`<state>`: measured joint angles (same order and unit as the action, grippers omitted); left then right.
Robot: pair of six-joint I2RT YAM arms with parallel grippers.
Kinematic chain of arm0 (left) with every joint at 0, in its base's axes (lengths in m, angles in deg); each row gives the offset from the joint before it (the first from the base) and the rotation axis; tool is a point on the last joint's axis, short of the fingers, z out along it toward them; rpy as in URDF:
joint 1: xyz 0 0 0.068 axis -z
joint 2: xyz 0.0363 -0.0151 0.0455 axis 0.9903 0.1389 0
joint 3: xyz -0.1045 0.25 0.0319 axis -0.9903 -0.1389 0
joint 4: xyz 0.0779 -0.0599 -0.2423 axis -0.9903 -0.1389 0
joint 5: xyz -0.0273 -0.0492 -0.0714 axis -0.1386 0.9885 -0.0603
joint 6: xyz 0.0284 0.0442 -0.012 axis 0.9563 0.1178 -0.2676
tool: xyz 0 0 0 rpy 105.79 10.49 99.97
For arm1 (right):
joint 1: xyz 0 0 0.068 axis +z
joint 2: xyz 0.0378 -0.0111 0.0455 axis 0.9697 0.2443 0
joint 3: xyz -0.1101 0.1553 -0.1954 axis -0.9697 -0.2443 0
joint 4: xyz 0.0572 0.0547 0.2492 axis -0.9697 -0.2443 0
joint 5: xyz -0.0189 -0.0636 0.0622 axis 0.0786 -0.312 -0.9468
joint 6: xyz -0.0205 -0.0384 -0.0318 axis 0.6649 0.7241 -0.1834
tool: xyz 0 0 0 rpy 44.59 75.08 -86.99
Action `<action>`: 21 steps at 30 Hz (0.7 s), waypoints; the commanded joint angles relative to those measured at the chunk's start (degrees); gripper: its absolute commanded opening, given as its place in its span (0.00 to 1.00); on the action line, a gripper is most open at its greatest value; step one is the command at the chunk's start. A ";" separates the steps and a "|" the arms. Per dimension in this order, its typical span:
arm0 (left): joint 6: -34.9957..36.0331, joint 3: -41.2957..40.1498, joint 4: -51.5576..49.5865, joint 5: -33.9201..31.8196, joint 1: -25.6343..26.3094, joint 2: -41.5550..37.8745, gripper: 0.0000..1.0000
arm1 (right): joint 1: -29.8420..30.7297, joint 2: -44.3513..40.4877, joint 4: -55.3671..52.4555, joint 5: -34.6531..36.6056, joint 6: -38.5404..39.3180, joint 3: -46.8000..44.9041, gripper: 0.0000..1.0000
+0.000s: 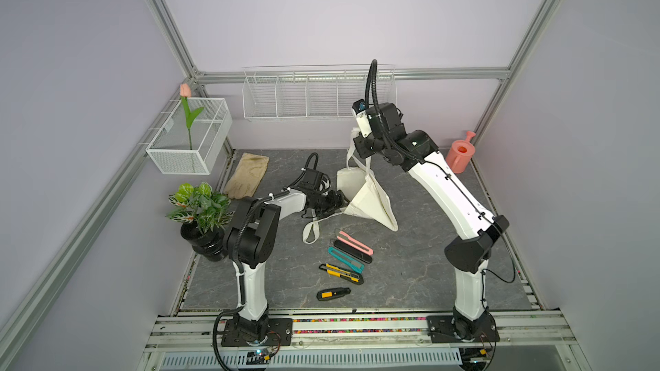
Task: Place the art knife into the pouch
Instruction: Open the pouch at the center of the board.
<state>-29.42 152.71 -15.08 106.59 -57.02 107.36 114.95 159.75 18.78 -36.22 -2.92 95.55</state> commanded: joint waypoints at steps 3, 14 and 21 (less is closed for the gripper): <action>-2.04 0.10 -0.32 -0.61 1.64 3.65 0.85 | -0.45 -7.46 9.93 0.96 -0.90 -8.22 0.07; -12.61 -6.20 14.10 4.59 4.51 4.79 0.84 | -0.62 -14.44 20.71 4.79 -3.85 -23.22 0.07; -12.65 -6.57 14.00 4.79 5.41 5.12 0.83 | -1.21 -17.86 24.04 6.92 -3.92 -26.11 0.07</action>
<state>-40.52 148.17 1.70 112.36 -52.45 109.43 114.23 145.35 37.27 -31.50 -6.15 69.19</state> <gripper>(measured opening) 0.824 0.072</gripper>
